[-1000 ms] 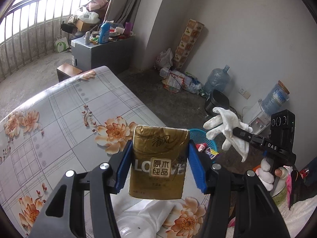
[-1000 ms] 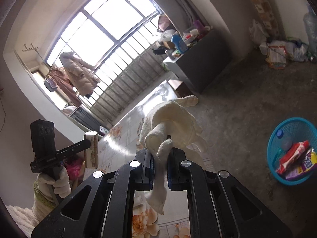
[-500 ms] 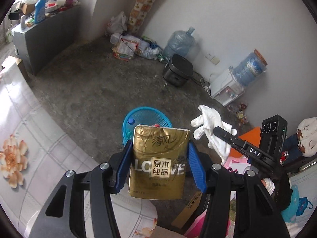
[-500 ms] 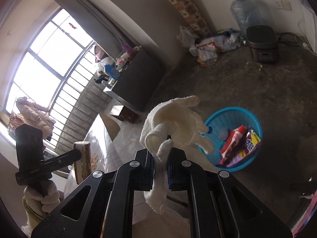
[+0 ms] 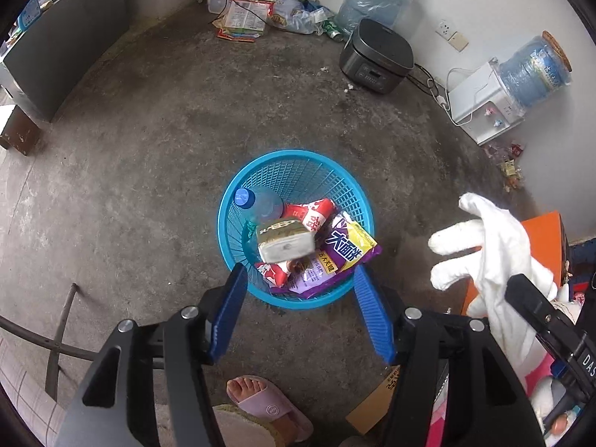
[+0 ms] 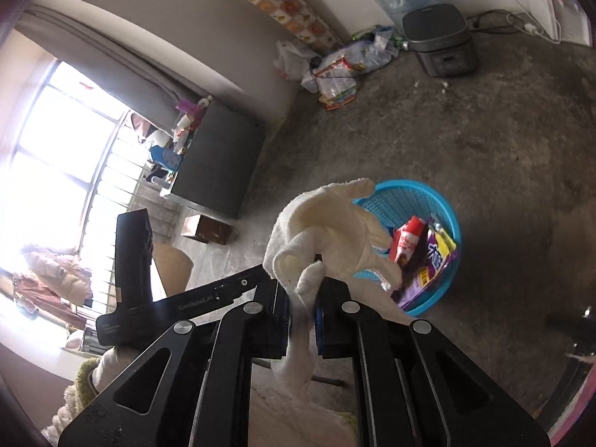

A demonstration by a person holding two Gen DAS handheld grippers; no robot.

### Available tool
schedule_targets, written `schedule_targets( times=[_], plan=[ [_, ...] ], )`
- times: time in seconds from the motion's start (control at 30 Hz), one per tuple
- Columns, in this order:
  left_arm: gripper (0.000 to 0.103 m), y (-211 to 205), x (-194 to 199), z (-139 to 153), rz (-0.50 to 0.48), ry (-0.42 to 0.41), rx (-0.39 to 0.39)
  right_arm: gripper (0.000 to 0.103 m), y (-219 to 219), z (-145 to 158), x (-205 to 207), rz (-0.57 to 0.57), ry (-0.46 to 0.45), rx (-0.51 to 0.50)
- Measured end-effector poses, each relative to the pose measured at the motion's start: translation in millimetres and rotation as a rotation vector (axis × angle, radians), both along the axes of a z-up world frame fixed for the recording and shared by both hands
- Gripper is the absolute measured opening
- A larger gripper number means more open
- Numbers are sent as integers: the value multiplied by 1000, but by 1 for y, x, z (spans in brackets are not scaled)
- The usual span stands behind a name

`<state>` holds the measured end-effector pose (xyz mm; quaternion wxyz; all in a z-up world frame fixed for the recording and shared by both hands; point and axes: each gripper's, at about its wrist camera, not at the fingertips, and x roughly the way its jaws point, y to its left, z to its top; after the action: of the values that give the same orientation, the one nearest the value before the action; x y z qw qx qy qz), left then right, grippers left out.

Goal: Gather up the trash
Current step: 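Carry glove and tissue pack over the wastebasket and open both grippers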

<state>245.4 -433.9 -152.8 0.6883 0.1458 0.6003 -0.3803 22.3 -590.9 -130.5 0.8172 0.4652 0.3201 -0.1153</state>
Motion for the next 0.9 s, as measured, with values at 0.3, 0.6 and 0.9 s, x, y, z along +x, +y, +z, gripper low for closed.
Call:
schedule_targets(
  times=[0.3,0.6,0.9],
  plan=[
    [58,28,11,37,14,-62,-19,11,-4,-21,22,35,25,52],
    [60,122,-3,143,6,-212,-165,36,-29,-56,86,33,80,87],
    [70,285,-25,189,225,-346,-228,54,-45,-133,71,-63,274,192]
  ],
)
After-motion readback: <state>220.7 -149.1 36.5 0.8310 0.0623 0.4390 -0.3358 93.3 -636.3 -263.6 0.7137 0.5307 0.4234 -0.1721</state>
